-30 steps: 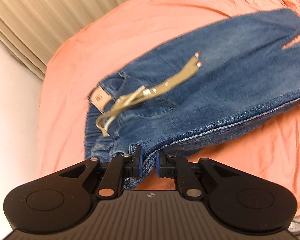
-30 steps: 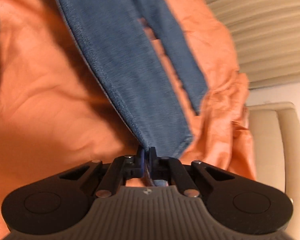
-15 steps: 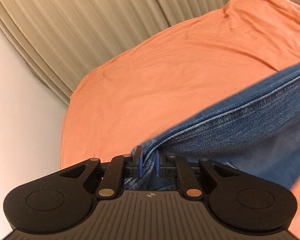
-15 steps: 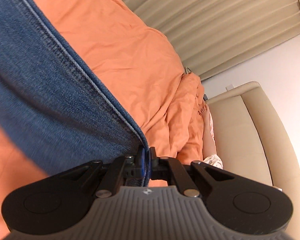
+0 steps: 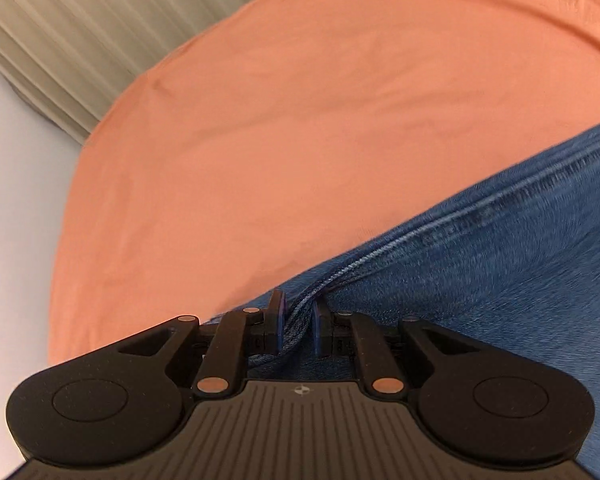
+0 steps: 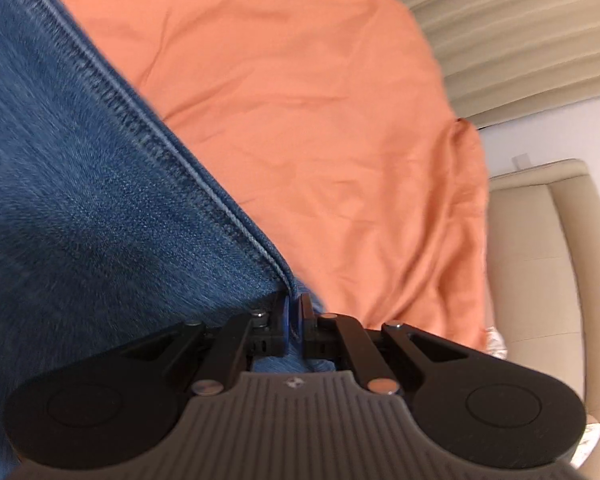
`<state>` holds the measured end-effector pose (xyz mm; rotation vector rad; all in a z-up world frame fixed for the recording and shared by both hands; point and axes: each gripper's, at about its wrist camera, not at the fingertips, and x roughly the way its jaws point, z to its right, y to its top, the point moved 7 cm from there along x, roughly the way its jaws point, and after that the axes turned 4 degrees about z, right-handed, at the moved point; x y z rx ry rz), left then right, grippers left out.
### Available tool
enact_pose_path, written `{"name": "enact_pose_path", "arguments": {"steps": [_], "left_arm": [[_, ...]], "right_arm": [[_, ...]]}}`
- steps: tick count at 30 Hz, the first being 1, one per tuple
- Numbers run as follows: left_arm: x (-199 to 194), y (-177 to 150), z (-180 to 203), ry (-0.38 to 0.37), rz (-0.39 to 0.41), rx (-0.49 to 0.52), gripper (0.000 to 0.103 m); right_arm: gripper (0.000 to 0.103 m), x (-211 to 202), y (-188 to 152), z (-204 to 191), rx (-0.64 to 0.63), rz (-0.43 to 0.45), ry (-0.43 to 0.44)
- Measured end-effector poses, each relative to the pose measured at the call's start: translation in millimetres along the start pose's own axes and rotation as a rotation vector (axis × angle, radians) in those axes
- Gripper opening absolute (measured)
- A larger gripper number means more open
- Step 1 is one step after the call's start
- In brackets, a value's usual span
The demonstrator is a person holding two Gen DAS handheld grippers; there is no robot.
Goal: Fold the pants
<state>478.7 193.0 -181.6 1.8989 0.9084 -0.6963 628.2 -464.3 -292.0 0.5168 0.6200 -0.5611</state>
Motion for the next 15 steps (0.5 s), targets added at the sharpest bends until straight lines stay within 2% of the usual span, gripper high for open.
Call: {"name": "enact_pose_path", "arguments": {"steps": [5, 8, 11, 15], "left_arm": [[7, -8, -2, -0.017, 0.011, 0.0, 0.015], [-8, -7, -3, 0.015, 0.064, -0.021, 0.014], [-39, -7, -11, 0.028, 0.124, -0.045, 0.014], [-48, -1, -24, 0.015, 0.126, -0.069, 0.015]], "right_arm": [[0.0, 20, -5, -10, -0.017, -0.004, 0.017], [0.0, 18, -7, -9, -0.017, 0.005, 0.002], [0.0, -7, -11, -8, -0.035, 0.027, -0.05], [0.0, -34, -10, 2, -0.012, 0.035, -0.078]]}}
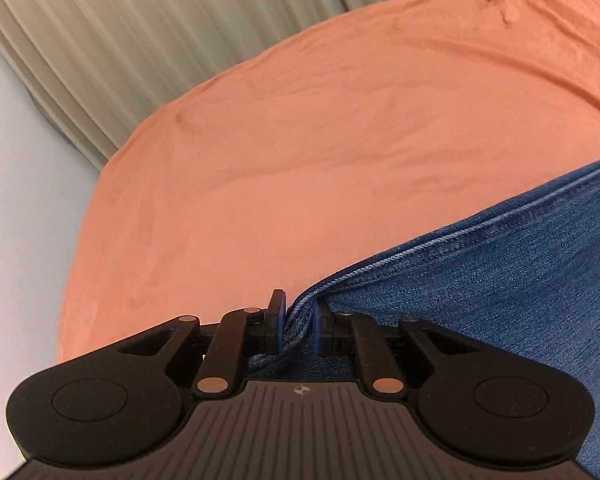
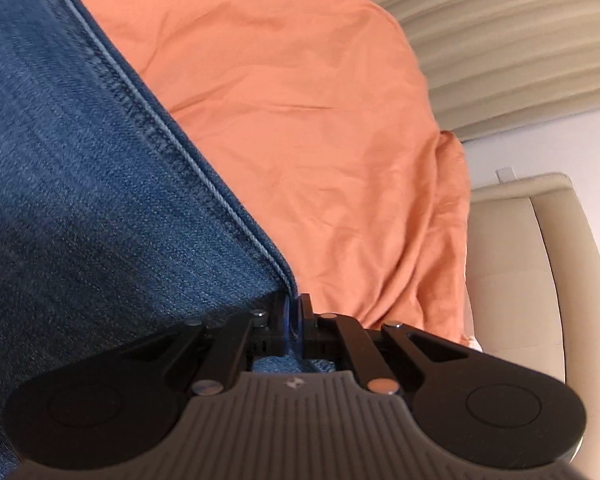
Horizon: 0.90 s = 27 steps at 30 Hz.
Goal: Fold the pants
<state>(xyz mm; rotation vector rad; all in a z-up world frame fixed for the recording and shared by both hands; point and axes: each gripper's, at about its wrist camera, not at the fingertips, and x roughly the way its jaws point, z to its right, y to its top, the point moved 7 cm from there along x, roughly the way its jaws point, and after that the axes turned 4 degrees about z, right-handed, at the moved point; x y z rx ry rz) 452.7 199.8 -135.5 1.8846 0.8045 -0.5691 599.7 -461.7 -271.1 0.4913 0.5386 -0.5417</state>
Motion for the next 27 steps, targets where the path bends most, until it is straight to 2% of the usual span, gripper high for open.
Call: {"name": "enact_pose_path", "arguments": {"steps": [2, 6, 9, 10, 11, 12, 13, 14, 17, 19, 23, 27], "left_arm": [[5, 4, 3, 0.028, 0.003, 0.015, 0.015], [16, 0, 15, 0.03, -0.055, 0.027, 0.016], [22, -4, 13, 0.044, -0.072, 0.046, 0.032], [21, -7, 12, 0.056, -0.072, 0.057, 0.051], [16, -7, 10, 0.067, -0.048, 0.062, 0.075], [10, -6, 11, 0.066, -0.02, 0.062, 0.085], [4, -5, 8, 0.056, -0.004, 0.052, 0.089], [-2, -2, 5, 0.041, 0.0, 0.035, 0.088], [-26, -1, -15, 0.027, 0.003, -0.012, 0.086], [-48, -5, -32, 0.014, 0.004, -0.058, 0.086], [-88, -27, -73, -0.011, -0.026, -0.155, 0.086], [-124, -66, -106, -0.034, -0.07, -0.261, 0.085]], "right_arm": [[0.0, -2, 4, 3, 0.032, -0.014, -0.004], [0.0, 1, 12, -6, 0.014, -0.045, -0.014], [0.0, 11, 12, -13, 0.016, -0.069, 0.015], [0.0, 12, 10, -16, 0.027, -0.086, 0.037], [0.01, 11, 8, -17, 0.04, -0.09, 0.044], [0.027, 8, 8, -17, 0.05, -0.092, 0.051], [0.034, 5, 7, -15, 0.066, -0.089, 0.045], [0.04, 0, 7, -12, 0.082, -0.08, 0.035], [0.04, -15, 10, -3, 0.147, -0.07, 0.044], [0.041, -39, 14, -1, 0.236, -0.059, 0.082], [0.045, -99, 24, -20, 0.41, -0.025, 0.254], [0.045, -161, 35, -68, 0.458, -0.004, 0.417]]}}
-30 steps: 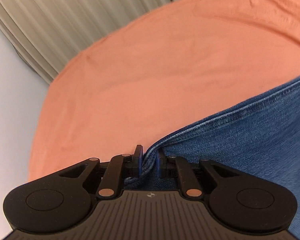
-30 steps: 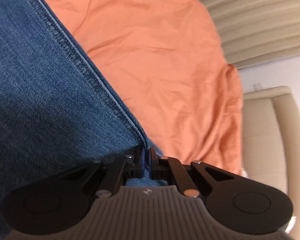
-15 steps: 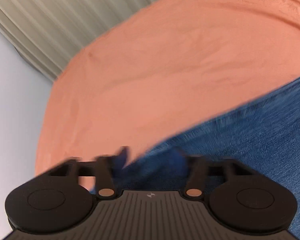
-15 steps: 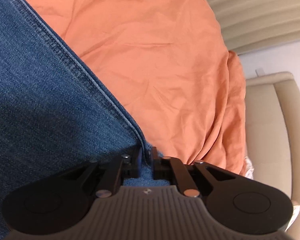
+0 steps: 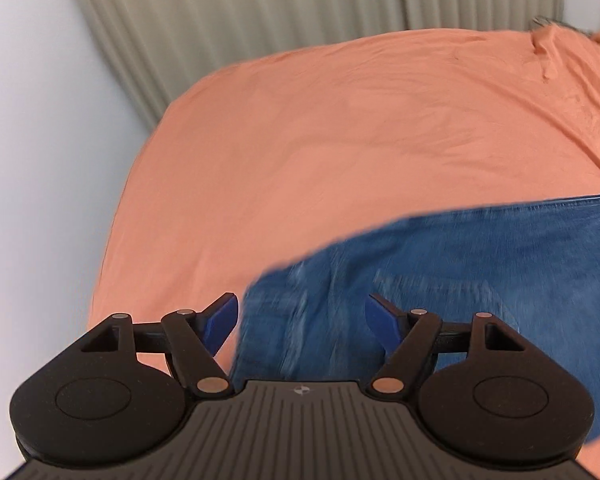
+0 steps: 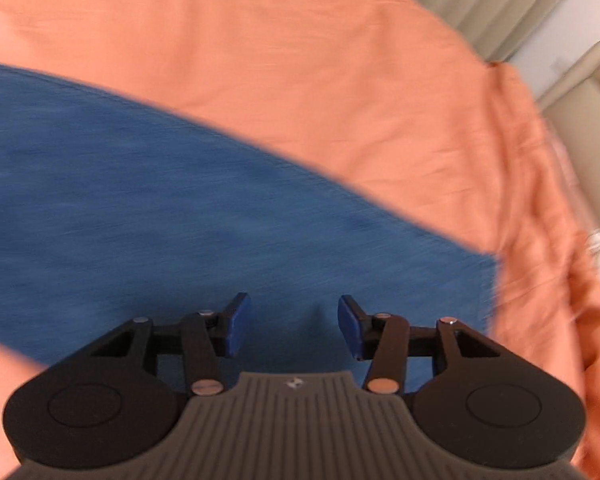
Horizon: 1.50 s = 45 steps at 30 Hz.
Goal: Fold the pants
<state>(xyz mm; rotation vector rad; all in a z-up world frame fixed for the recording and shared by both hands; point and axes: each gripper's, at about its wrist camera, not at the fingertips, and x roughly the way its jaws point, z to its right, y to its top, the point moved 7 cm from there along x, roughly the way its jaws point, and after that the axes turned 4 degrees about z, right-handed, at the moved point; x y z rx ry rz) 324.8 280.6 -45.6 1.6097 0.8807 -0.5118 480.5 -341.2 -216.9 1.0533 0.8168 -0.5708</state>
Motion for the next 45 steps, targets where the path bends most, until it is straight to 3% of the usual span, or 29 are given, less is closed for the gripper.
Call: {"name": "enact_pose_path", "arguments": {"steps": [3, 7, 11, 13, 16, 21, 25, 31, 34, 36, 37, 38, 39, 41, 45], "left_arm": [[-16, -30, -25, -0.043, -0.032, -0.127, 0.085], [-22, -75, -50, -0.133, -0.002, -0.325, 0.086], [-2, -119, -66, -0.189, 0.024, -0.554, 0.085], [10, -135, -70, -0.269, 0.026, -0.659, 0.085], [27, -149, -70, -0.366, 0.025, -0.763, 0.086], [63, -156, -73, -0.417, 0.018, -0.869, 0.087], [85, -151, -75, -0.443, 0.048, -0.899, 0.087], [115, -134, -77, -0.437, 0.047, -0.882, 0.084], [129, -127, -77, -0.419, 0.046, -0.859, 0.078], [137, -122, -77, -0.418, 0.04, -0.856, 0.071], [138, -120, -77, -0.415, 0.041, -0.846, 0.058], [137, -118, -76, -0.398, 0.04, -0.829, 0.052], [134, -116, -76, -0.362, 0.043, -0.812, 0.036], [124, -108, -76, -0.34, 0.053, -0.791, 0.026], [92, -85, -71, -0.256, 0.09, -0.656, 0.018]], "right_arm": [[0.047, -31, -10, -58, 0.017, 0.021, 0.127], [0.047, -63, -23, -131, 0.061, 0.045, 0.287], [0.046, -84, -36, -203, 0.089, 0.078, 0.407], [0.046, -92, -45, -241, 0.099, 0.086, 0.465], [0.046, -99, -51, -286, 0.101, 0.087, 0.536], [0.047, -100, -45, -334, -0.001, 0.14, 0.545], [0.049, -95, -29, -363, -0.066, 0.163, 0.531], [0.052, -116, -2, -364, -0.175, 0.319, 0.473], [0.053, -106, 2, -366, -0.173, 0.293, 0.487], [0.053, -99, 3, -369, -0.196, 0.304, 0.469], [0.054, -96, 3, -372, -0.214, 0.313, 0.456], [0.056, -94, 1, -374, -0.226, 0.318, 0.447], [0.056, -92, 1, -377, -0.236, 0.32, 0.44], [0.054, -90, 2, -381, -0.24, 0.319, 0.427], [0.024, -91, 3, -376, -0.273, 0.313, 0.381]]}}
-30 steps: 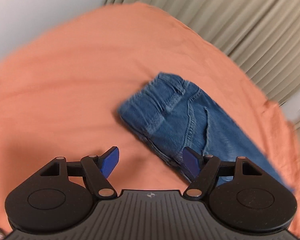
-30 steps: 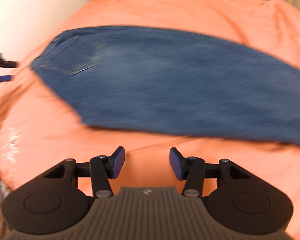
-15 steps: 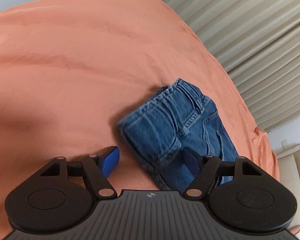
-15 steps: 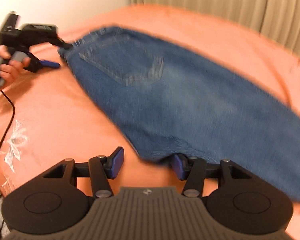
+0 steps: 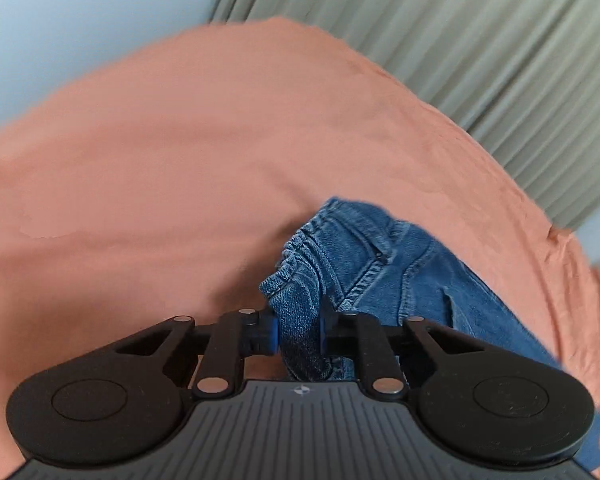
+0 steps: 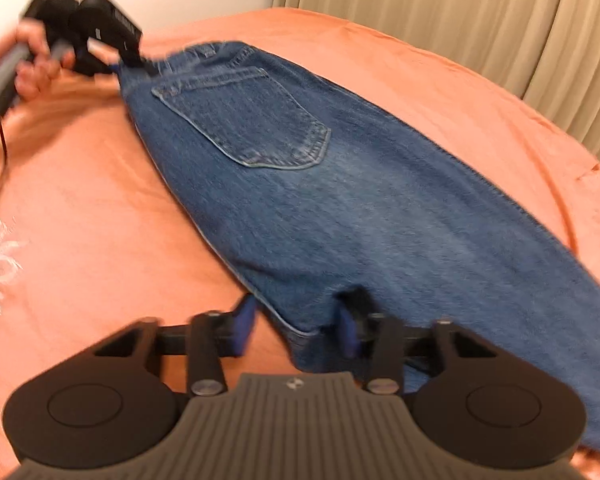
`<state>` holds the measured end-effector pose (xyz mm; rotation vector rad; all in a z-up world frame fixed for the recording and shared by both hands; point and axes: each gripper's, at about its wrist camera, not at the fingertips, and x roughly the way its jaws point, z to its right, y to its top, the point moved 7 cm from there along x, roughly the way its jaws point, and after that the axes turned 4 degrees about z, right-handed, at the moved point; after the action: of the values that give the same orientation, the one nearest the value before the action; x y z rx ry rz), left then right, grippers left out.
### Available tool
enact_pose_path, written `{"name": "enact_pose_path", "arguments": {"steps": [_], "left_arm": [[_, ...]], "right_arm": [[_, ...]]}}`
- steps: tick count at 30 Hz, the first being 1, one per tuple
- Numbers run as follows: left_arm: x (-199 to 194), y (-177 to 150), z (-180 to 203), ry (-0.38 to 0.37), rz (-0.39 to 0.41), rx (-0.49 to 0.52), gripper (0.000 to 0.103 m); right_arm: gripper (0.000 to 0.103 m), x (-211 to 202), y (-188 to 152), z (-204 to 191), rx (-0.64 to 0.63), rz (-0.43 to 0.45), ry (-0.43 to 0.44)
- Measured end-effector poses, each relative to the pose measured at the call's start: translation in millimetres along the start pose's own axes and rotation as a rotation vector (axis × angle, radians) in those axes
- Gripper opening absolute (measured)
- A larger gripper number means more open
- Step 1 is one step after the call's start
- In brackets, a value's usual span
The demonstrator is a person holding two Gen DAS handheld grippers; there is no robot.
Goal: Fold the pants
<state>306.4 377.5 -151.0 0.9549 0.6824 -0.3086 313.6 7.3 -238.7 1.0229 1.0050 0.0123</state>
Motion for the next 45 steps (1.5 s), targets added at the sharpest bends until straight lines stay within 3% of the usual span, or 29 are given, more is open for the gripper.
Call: {"name": "enact_pose_path", "arguments": {"steps": [2, 3, 8, 15, 20, 24, 27, 30, 32, 34, 39, 42, 45], "left_arm": [[-10, 6, 13, 0.032, -0.001, 0.057, 0.018], [-15, 9, 18, 0.047, -0.004, 0.081, 0.018], [-47, 17, 34, 0.121, -0.004, 0.178, 0.017], [-100, -12, -13, 0.225, -0.113, 0.268, 0.018], [-77, -41, -49, 0.267, -0.175, 0.21, 0.019], [-46, -50, -57, 0.289, -0.205, 0.183, 0.019], [-35, -50, -62, 0.285, -0.213, 0.195, 0.023], [-38, -41, -67, 0.299, -0.224, 0.189, 0.041], [-47, -33, -68, 0.304, -0.214, 0.223, 0.06], [-61, -24, -68, 0.312, -0.166, 0.244, 0.065], [-84, 0, -46, 0.255, -0.077, 0.3, 0.065], [-72, 2, -23, 0.187, -0.121, 0.335, 0.041], [-48, 2, -6, 0.211, -0.112, 0.356, 0.034]], "right_arm": [[0.015, -8, -1, 3, 0.002, -0.004, 0.01], [0.003, -13, -1, 4, 0.011, -0.004, 0.019], [0.001, -50, 7, -2, 0.083, 0.017, 0.089], [0.001, -106, 2, -18, 0.199, 0.041, 0.246], [0.001, -93, -25, -40, 0.248, -0.005, 0.276], [0.001, -67, -50, -37, 0.375, -0.056, 0.27], [0.001, -64, -55, -38, 0.397, -0.047, 0.244], [0.004, -71, -50, -40, 0.426, -0.041, 0.231], [0.009, -81, -51, -36, 0.465, -0.055, 0.238], [0.009, -88, -55, -29, 0.488, -0.054, 0.25], [0.01, -108, -60, -7, 0.498, -0.009, 0.183], [0.013, -122, -60, 24, 0.512, 0.023, 0.103], [0.014, -129, -64, 55, 0.533, 0.04, 0.022]]}}
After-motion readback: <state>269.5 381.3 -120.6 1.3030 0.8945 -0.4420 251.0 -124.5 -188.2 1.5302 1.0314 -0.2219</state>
